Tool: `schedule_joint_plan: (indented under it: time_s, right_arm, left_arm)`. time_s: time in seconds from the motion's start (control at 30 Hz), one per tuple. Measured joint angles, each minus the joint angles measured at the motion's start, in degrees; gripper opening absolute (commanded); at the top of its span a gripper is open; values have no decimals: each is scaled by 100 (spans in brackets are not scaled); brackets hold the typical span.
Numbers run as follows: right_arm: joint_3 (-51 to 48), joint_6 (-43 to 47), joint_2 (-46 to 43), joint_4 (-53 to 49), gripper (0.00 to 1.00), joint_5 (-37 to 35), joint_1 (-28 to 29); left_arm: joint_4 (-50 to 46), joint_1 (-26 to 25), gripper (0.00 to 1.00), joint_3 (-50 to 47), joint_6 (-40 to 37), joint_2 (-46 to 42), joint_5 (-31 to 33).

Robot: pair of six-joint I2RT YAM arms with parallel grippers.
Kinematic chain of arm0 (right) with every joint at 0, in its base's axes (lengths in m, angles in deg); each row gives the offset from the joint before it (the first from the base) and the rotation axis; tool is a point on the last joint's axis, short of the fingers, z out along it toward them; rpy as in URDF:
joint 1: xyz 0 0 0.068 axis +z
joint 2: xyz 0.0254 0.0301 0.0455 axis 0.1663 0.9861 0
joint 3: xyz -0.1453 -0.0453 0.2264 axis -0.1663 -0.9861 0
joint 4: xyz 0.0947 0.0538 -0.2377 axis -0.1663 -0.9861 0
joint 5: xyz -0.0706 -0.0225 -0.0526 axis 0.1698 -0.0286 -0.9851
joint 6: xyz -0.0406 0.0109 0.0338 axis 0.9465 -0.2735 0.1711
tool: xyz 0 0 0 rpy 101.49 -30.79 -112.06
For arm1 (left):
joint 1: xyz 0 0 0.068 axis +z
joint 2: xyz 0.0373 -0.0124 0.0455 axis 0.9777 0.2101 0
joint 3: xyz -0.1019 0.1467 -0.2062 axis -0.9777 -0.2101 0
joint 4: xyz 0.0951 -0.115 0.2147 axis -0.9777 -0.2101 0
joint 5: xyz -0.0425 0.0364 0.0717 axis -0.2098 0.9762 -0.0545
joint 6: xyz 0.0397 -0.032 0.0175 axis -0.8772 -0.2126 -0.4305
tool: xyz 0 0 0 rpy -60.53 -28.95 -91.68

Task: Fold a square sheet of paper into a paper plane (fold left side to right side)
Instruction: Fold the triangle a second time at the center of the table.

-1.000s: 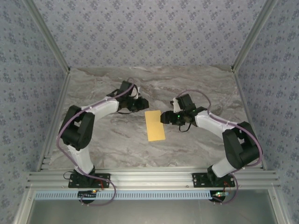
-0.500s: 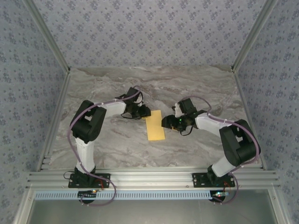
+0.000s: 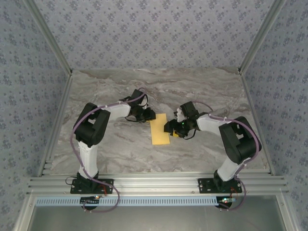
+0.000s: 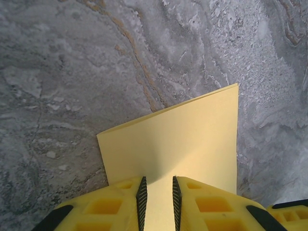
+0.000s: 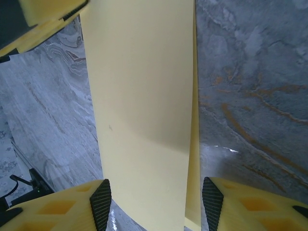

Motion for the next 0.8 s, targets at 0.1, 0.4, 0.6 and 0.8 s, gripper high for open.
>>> schedule_joint_plan:
  time_s: [0.1,0.4,0.6,0.8]
  right_arm:
    - [66,-70,142,22,56,44,63]
    - [190,-302,350,160,52,127,155]
    - [190,-498,356,424,44,229,127]
    - [258,-647,411,599,41,354,-7]
  left_arm:
    - [0,0,24,0,0,0,0]
    - [0,0,25,0,-22,0,-2]
    - [-46,4,39,-2,-190,-101,28]
    - [94,74,51,-531,-369,-1128,179]
